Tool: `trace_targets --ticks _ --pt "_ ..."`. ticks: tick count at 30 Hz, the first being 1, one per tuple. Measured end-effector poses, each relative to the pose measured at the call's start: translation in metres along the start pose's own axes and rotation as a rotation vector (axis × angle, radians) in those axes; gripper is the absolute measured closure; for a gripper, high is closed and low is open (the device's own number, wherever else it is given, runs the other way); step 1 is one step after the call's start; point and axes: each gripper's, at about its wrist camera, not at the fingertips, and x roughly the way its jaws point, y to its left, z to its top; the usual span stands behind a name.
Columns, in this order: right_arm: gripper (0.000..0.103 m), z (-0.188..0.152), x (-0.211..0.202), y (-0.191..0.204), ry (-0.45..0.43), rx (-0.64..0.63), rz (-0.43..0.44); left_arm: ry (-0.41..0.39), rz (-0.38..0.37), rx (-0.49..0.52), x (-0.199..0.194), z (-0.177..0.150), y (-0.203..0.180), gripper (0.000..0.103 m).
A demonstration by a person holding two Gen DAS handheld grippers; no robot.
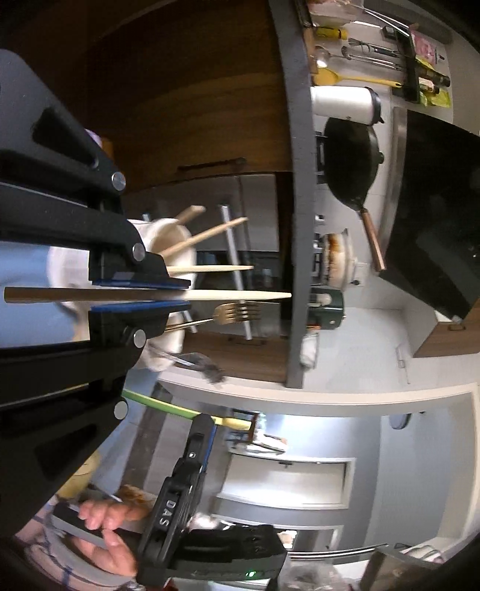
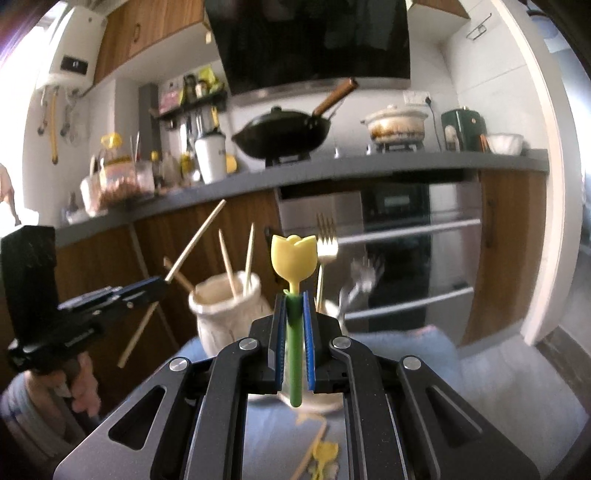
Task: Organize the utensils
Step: 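Lift chopstick over tall pot with left tool while right carries tulip utensil over short pot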
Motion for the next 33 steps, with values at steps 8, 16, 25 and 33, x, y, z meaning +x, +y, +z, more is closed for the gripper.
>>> trace_targets --ticks 8,16,25,33 --pt "0.093 0.032 0.017 -0.013 -0.118 0.048 -0.013 -0.058 -0.04 -0.082 0.042 0.028 0.008 0.097" --pt "0.093 0.018 0.037 -0.022 -0.119 0.041 -0.03 -0.115 0.054 -0.038 0.071 0.033 0.0 0.097" --pt "0.093 0.002 0.053 -0.021 -0.076 0.01 -0.031 -0.155 0.151 0.101 0.078 0.019 -0.018 0.097" --pt "0.093 -0.006 0.06 -0.019 -0.039 0.0 -0.028 -0.162 0.17 0.205 0.064 0.004 -0.033 0.097"
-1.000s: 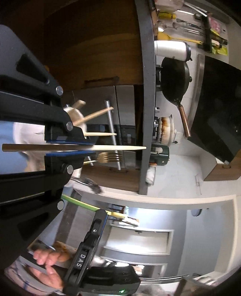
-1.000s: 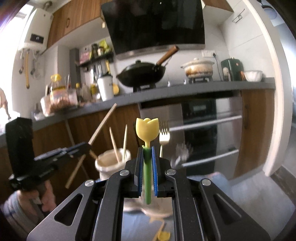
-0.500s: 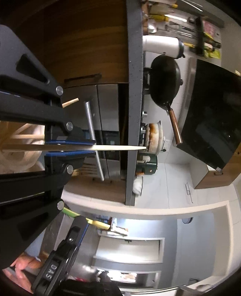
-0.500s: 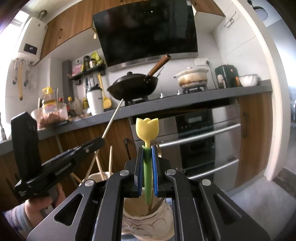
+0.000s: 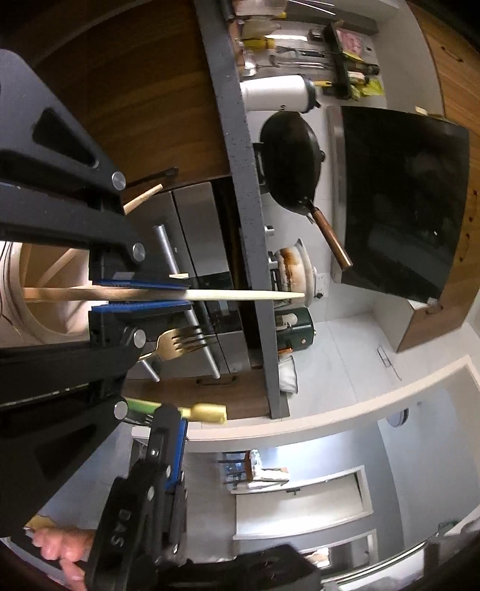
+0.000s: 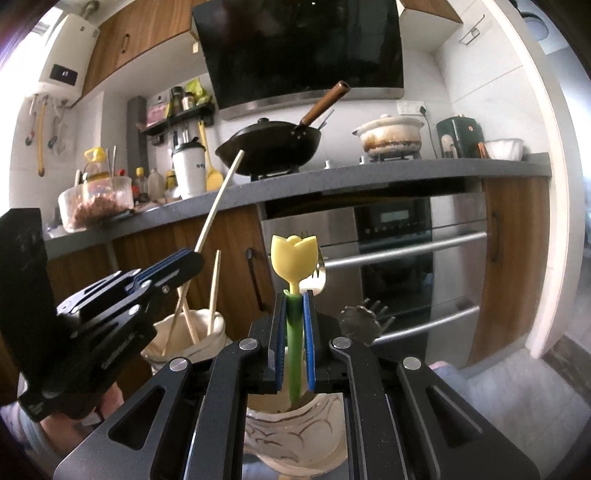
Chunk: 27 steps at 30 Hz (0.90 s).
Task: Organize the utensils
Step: 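Lift chopstick over tall pot with left tool while right carries tulip utensil over short pot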
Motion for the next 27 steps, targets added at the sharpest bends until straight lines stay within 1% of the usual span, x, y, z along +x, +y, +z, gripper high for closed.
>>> trace_targets --ticks 3,6,12,18,20,22,27 --pt "0.093 -0.0019 0.0009 0.001 0.009 -0.002 0.004 -0.005 -0.009 0.004 -0.0062 0.0016 -0.0018 0.097" --pt "0.093 -0.0024 0.0012 0.0012 0.012 -0.001 0.006 -0.005 0.002 0.021 -0.0056 0.0024 -0.0024 0.097" --pt "0.093 -0.0033 0.0028 0.0001 0.018 0.004 0.006 0.005 0.0 0.01 -0.0004 0.001 0.0009 0.097" --pt "0.093 -0.0051 0.0043 0.0002 0.021 0.006 0.004 -0.004 0.007 0.005 -0.0004 0.0003 0.0032 0.096" --pt "0.093 -0.0052 0.0047 0.0002 0.022 0.005 0.005 -0.002 0.004 -0.002 -0.0001 0.0001 0.0034 0.094" --pt "0.093 -0.0058 0.0053 0.0004 0.023 0.005 0.005 0.001 -0.002 -0.007 0.0 -0.0006 0.0031 0.085" --pt "0.093 -0.0087 0.0081 0.0 0.036 0.01 0.008 -0.001 -0.002 -0.006 0.0002 -0.0004 0.001 0.079"
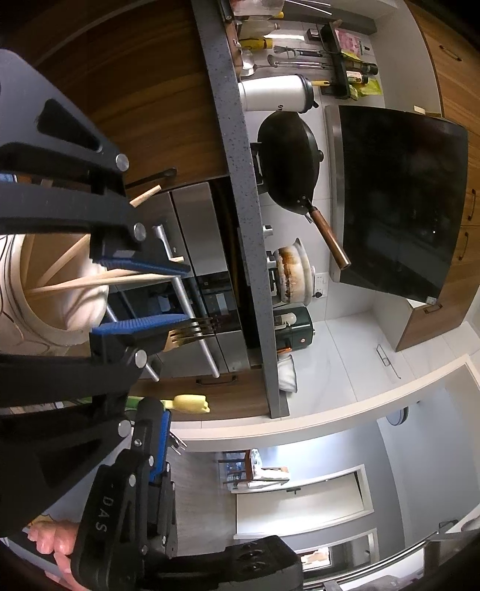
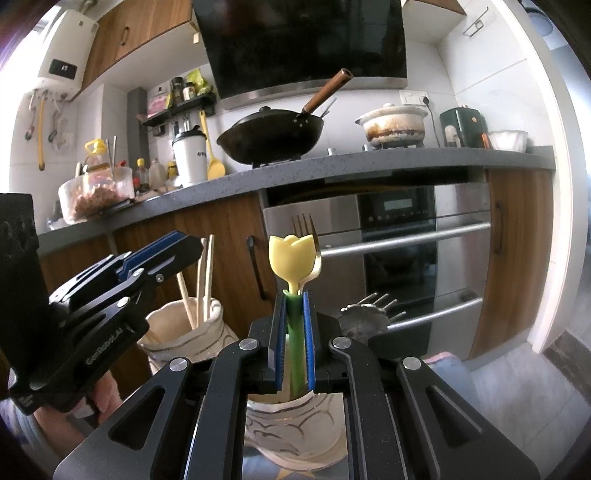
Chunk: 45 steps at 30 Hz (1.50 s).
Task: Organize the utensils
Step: 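Lift chopstick over tall pot with left tool while right carries tulip utensil over short pot, then drop chopstick into tall pot with left tool while right drops tulip utensil in short pot, then move both tools back down to the remaining utensils on the cloth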
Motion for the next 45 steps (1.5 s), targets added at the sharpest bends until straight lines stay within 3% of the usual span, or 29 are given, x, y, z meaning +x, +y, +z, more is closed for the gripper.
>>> trace_targets --ticks 7,17,27,31,35,40,45 --pt "0.093 -0.006 0.011 -0.001 0.056 0.008 0.007 -0.016 0.007 -0.001 -0.001 0.004 -0.001 0.063" --pt "0.083 0.0 0.001 -0.002 0.035 0.016 0.02 -0.034 0.027 -0.008 -0.007 0.016 0.004 0.054" --pt "0.061 0.008 -0.038 -0.003 -0.02 0.032 0.002 -0.054 0.049 0.0 -0.039 0.036 0.006 0.048" --pt "0.041 0.003 -0.053 -0.004 -0.024 0.031 -0.015 -0.05 0.052 -0.016 -0.057 0.038 0.007 0.041" --pt "0.029 -0.002 -0.069 -0.004 -0.025 0.03 -0.03 -0.019 0.05 -0.032 -0.073 0.032 0.009 0.039" --pt "0.01 -0.013 -0.086 -0.001 -0.017 0.012 -0.053 0.048 0.041 -0.091 -0.097 0.013 0.015 0.021" --pt "0.005 -0.034 -0.094 0.003 0.034 -0.022 -0.101 0.148 0.02 -0.15 -0.112 -0.015 0.015 0.009"
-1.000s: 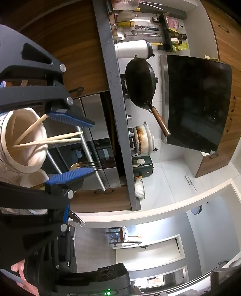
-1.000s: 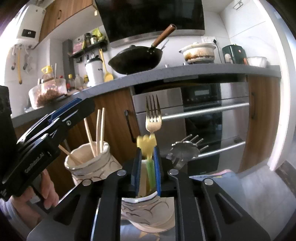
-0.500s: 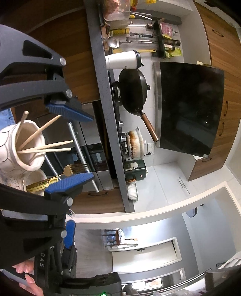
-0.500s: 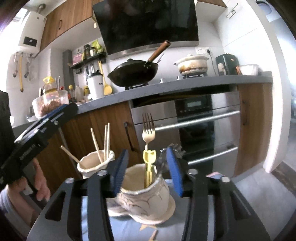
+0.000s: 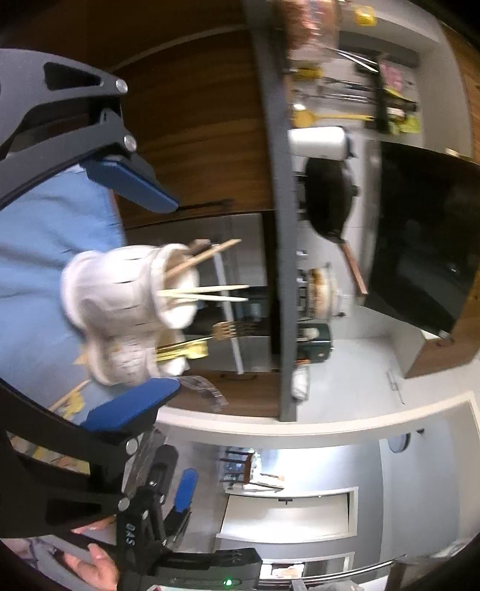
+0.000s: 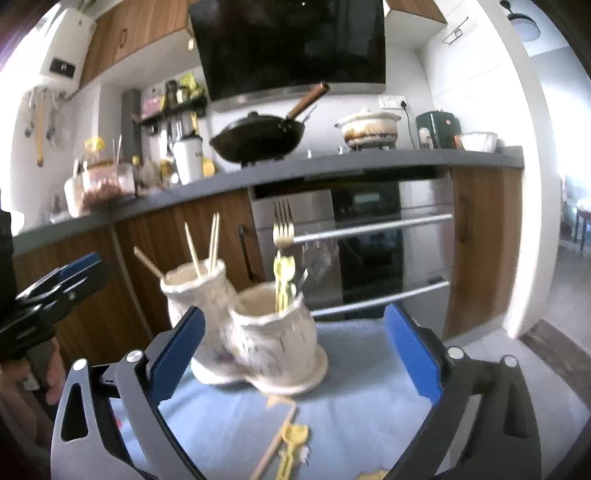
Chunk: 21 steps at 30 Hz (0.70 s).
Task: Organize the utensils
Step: 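Move both tools back down to the remaining utensils on the cloth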
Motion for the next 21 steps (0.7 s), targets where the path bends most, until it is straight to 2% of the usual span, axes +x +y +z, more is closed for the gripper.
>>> trace_targets --ticks 5,11,18,21 --pt "0.005 -0.019 0.001 -0.001 0.096 -0.019 -0.048 0.075 -0.005 -0.019 -0.007 -0.035 -0.004 0.006" --pt "0.005 -0.042 0.006 0.003 0.243 -0.032 -0.086 0.187 -0.023 -0.002 0.006 -0.067 -0.013 0.006" --pt "0.005 -0.07 0.018 0.005 0.378 -0.054 -0.116 0.297 -0.047 -0.008 0.022 -0.092 -0.014 0.006" --pt "0.005 -0.077 0.022 0.007 0.418 -0.061 -0.112 0.308 -0.045 -0.016 0.025 -0.093 -0.011 0.006"
